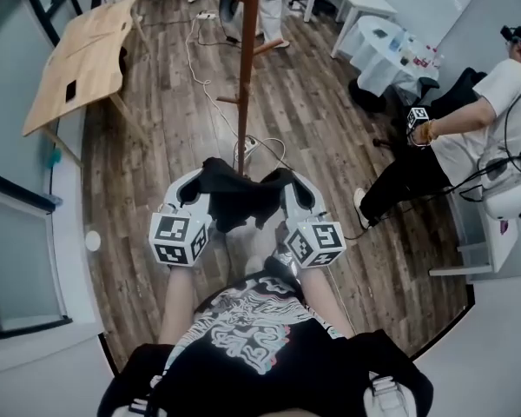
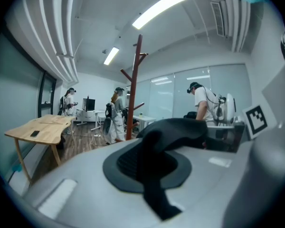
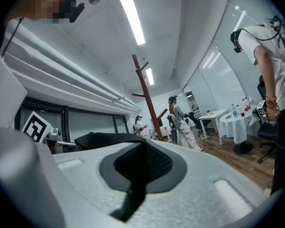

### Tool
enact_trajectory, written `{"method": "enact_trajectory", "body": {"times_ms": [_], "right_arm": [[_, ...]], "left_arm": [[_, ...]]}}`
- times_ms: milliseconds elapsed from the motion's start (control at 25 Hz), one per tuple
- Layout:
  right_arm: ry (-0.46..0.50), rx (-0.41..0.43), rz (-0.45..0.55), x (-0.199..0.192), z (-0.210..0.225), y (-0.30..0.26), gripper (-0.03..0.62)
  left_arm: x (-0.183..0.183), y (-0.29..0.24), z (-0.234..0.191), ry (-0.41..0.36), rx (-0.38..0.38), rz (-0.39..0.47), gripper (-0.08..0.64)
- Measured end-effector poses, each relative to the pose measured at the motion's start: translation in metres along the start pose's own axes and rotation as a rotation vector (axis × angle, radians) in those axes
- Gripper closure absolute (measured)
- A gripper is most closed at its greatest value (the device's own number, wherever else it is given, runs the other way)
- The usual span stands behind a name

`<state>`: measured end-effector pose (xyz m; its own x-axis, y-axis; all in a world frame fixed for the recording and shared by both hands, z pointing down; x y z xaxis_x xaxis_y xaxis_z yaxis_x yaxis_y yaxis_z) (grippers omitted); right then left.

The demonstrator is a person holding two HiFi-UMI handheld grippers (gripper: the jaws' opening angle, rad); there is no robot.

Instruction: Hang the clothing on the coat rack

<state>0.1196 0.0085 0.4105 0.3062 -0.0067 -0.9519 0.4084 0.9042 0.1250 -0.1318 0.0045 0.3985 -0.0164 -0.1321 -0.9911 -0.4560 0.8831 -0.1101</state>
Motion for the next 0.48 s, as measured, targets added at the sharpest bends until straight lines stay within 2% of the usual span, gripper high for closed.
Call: {"method": "enact_trajectory", "body": {"times_ms": [480], "right_arm": [[0.019, 0.055, 0.015, 0.017, 0.063, -0.06, 0.591]], "left_arm": [[0.01, -0.077, -0.001, -0.019, 0.029, 0.002, 0.552]]}}
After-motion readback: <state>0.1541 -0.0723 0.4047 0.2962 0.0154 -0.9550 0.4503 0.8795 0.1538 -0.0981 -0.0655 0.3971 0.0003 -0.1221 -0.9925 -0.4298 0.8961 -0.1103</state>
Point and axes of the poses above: the fingertips, and each gripper's own axes: y backward along the fingers, z to its right, x out of its top, the point moved 9 cm from there along y, backward along the fingers, and after that the axes turned 7 degrees about z, right-handed, at the moved point
